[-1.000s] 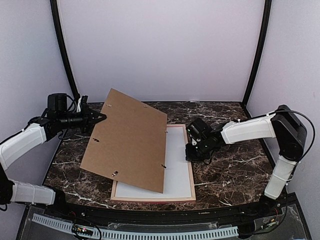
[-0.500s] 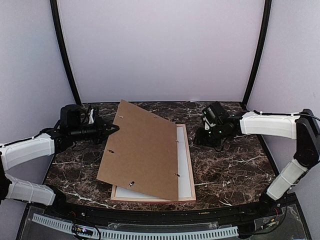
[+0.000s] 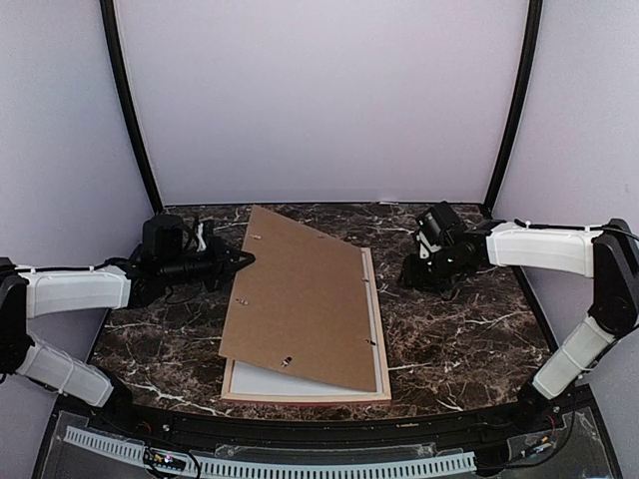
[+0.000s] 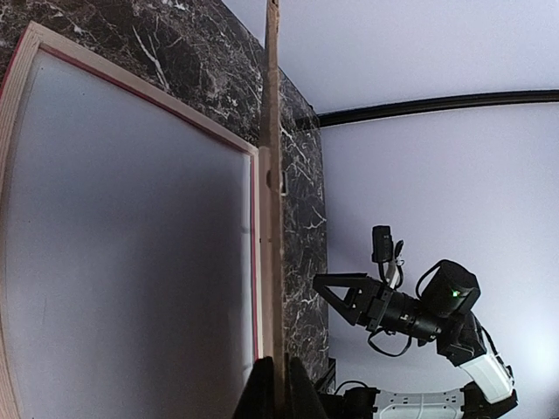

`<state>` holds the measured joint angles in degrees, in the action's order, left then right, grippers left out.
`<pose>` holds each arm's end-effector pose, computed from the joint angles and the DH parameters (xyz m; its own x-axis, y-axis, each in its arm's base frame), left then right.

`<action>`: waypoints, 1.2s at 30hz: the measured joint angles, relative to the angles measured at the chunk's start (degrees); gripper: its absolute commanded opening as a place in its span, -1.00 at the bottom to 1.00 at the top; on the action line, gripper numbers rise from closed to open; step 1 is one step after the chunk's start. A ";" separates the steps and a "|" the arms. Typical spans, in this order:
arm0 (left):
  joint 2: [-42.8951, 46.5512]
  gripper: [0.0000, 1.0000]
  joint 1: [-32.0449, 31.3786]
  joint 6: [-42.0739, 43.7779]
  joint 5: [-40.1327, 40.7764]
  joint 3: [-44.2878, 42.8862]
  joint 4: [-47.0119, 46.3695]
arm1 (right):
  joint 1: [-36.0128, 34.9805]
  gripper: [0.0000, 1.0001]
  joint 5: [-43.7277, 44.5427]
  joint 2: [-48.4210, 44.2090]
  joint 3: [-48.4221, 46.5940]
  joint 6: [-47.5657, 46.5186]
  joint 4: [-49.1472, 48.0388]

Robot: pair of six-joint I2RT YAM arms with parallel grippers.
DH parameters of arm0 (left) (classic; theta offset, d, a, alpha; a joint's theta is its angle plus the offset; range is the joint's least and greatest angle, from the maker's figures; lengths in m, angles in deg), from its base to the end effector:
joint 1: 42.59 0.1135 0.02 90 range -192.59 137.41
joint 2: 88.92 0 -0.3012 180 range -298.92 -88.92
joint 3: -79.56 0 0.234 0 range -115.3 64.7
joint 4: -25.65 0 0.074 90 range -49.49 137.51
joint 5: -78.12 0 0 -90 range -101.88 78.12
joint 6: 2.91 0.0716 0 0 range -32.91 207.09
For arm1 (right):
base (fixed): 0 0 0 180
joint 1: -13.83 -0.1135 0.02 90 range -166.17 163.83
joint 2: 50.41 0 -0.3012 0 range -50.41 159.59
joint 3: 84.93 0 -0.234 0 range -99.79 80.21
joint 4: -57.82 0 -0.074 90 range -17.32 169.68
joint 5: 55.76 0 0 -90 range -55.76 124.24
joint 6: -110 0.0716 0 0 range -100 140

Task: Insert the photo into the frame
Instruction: Place the backboard on the frame body.

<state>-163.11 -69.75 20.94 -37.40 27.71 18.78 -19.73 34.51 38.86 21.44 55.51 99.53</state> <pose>0.2421 -0.1589 0.2774 -0.8106 -0.5118 -0.2846 0.0989 0.3594 -0.9279 0.2669 0.1766 0.2290 -0.8910 0.1059 -0.4415 -0.0407 0.9498 0.3101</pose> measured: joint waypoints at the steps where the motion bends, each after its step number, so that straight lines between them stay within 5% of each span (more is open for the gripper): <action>1: -0.39 -1.00 -0.11 -0.13 0.13 0.00 -0.26 | 0.07 -0.03 -0.35 0.00 0.04 -0.13 -0.02; 36: -2.86 -1.00 -1.05 -0.72 1.44 2.67 -5.03 | 0.63 -0.01 -2.19 -0.90 7.26 -0.04 -4.52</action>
<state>-165.97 -70.80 20.22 -35.96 30.37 13.75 -19.10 32.33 37.97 28.70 55.47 95.00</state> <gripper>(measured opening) 0.020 0.496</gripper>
